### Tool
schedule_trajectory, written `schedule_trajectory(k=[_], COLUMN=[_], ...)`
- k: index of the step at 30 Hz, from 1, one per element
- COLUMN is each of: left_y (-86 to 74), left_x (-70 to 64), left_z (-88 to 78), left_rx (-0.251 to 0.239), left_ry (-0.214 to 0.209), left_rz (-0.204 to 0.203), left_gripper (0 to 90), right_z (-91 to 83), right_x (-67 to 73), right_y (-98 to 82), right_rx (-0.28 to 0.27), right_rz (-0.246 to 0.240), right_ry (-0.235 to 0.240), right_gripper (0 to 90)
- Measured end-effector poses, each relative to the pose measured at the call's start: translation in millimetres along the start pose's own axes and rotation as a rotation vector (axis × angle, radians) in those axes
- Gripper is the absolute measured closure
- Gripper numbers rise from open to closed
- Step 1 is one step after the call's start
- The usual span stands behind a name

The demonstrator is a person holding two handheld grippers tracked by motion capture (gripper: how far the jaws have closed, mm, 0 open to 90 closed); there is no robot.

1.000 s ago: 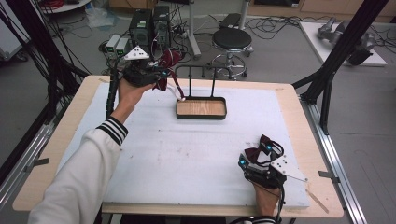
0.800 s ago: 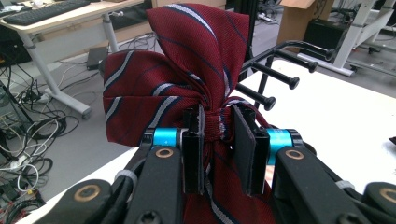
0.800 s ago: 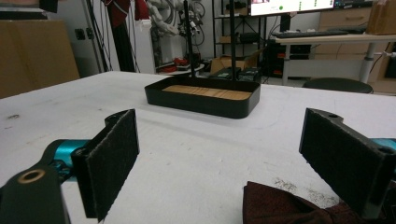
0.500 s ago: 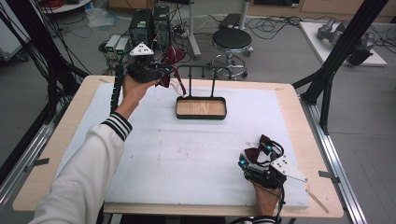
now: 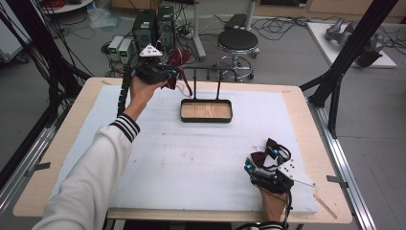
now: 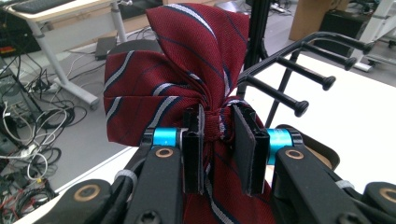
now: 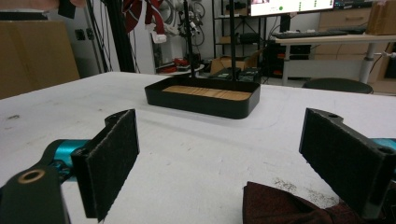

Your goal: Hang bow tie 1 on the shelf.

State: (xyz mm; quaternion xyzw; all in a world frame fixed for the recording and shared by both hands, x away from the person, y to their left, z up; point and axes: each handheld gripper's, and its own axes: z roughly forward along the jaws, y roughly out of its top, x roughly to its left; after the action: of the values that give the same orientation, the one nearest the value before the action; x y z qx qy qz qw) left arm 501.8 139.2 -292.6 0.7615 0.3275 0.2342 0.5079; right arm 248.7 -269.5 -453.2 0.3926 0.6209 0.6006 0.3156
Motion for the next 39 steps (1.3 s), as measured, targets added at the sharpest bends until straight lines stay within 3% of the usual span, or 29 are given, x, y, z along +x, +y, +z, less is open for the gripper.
schedule_trajectory(k=[7, 15, 33, 39], left_y=[-9.6, -19.9, -26.9, -28.8], left_x=[3.2, 2.9, -3.8, -6.6], left_z=[2.7, 4.9, 6.0, 8.7], left_rx=[0.026, 0.053, 0.094, 0.120], left_ry=[0.030, 0.035, 0.005, -0.012], left_rz=[-0.010, -0.012, -0.004, 0.005], left_gripper=[74.2, 74.1, 72.0, 64.2], right_z=[-0.2, -0.5, -0.7, -0.6], right_x=[0.5, 0.5, 0.3, 0.2], right_y=[0.0, -0.2, -0.2, -0.3], right_rx=[0.003, 0.002, -0.003, -0.004], right_rz=[0.005, -0.001, 0.001, 0.002], right_ry=[0.001, 0.001, 0.005, 0.006], right_gripper=[11.2, 11.2, 11.2, 11.2])
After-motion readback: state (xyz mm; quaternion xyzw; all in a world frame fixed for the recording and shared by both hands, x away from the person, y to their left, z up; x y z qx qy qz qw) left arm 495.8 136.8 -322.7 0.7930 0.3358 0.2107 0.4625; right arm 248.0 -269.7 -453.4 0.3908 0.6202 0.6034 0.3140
